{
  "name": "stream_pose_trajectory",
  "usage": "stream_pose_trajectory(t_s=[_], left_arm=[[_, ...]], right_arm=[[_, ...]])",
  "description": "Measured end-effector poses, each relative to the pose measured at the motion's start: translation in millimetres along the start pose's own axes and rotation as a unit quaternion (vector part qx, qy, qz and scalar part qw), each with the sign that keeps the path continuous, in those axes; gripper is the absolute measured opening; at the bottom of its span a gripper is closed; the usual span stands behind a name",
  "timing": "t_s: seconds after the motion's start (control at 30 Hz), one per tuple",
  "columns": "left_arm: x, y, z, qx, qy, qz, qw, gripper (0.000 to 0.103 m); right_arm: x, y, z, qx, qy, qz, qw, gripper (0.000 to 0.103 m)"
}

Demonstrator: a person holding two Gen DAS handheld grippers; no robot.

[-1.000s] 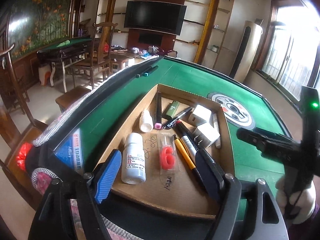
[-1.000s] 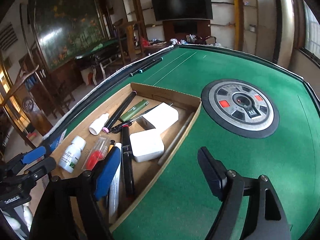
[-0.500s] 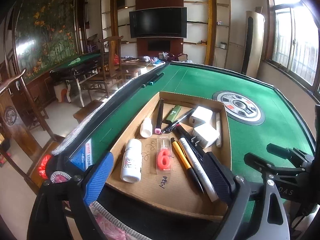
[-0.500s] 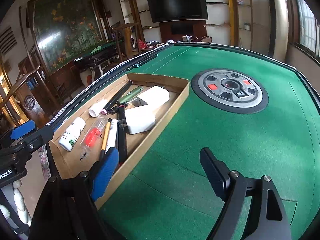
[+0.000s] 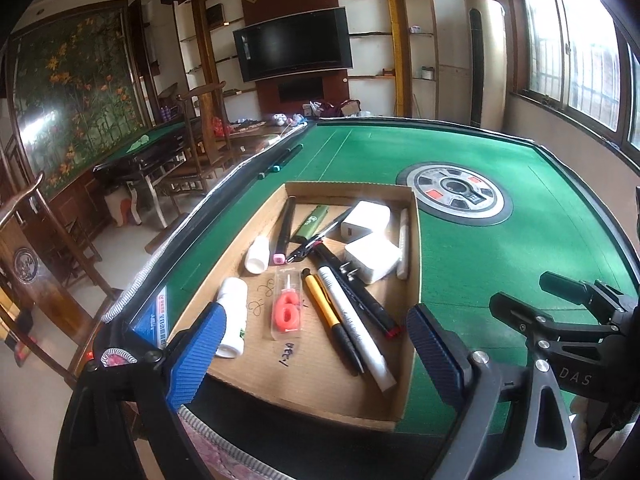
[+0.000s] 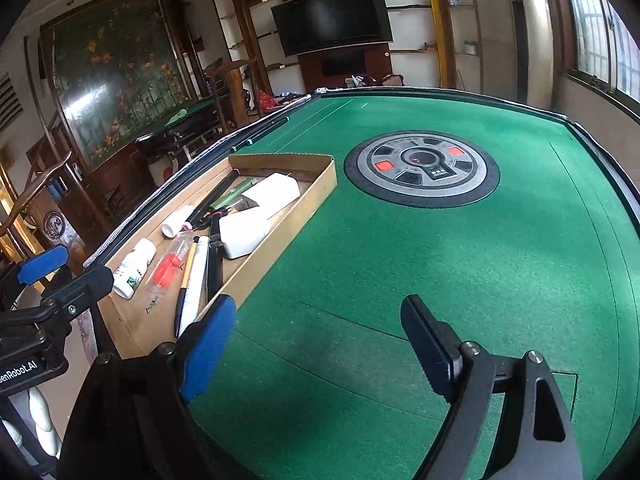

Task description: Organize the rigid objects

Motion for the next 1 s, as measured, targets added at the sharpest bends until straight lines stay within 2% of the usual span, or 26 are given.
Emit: stream_pose_trajectory(t_s=[0.1,0.2,0.33,0.5,0.57,0.67,0.77,0.83,0.93,1.0], left_arm=[[2,-7,-1,-0.007,-0.003,-0.002,1.0000,0.094],[7,-12,-6,-0.009,-0.023,-0.011,0.9996,0.094],[25,-11,-17,-0.002,-0.086,-0.032,0.9958,0.094],[54,4,-35,0.041,-0.170,-0.047,0.9834,0.102],[60,7,-40,0.048,-0.185,-0.045,0.9805,0.102],[49,2,-43,0.036,-0.159,-0.031,0.9862,0.102],[20,2,-40,0.056,-0.088,0.008,0.9946,0.102],[-4,13,-32,0.090,-0.038,0.020,0.9950,0.102],[-45,39,-28,0.121,0.010,0.006,0.9926,0.102],[-73,58,-31,0.106,0.022,-0.033,0.9935,0.102]], right_arm=[[3,-6,2,-0.004,-0.003,0.001,1.000,0.085],[6,-12,4,-0.007,-0.006,0.003,1.000,0.085],[11,-18,6,-0.006,-0.015,0.009,1.000,0.085],[19,-22,4,0.007,-0.030,0.023,0.999,0.086],[20,-25,4,0.005,-0.032,0.024,0.999,0.086],[22,-35,2,-0.004,-0.033,0.030,0.999,0.086],[27,-52,-5,-0.015,-0.041,0.047,0.998,0.086],[32,-65,-12,-0.019,-0.047,0.061,0.997,0.086],[38,-86,-23,-0.012,-0.058,0.090,0.994,0.087],[39,-101,-31,-0.007,-0.065,0.107,0.992,0.089]])
Point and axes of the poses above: each gripper's, at about its wrist camera, not at the fingertips, and x roughly against the way its jaws point, y to its left, z to its underside, the point moved 7 cm from there along -x, roughly the way its jaws point, and after that the axes turned 12 degrees about -y, right-handed, at the moved point
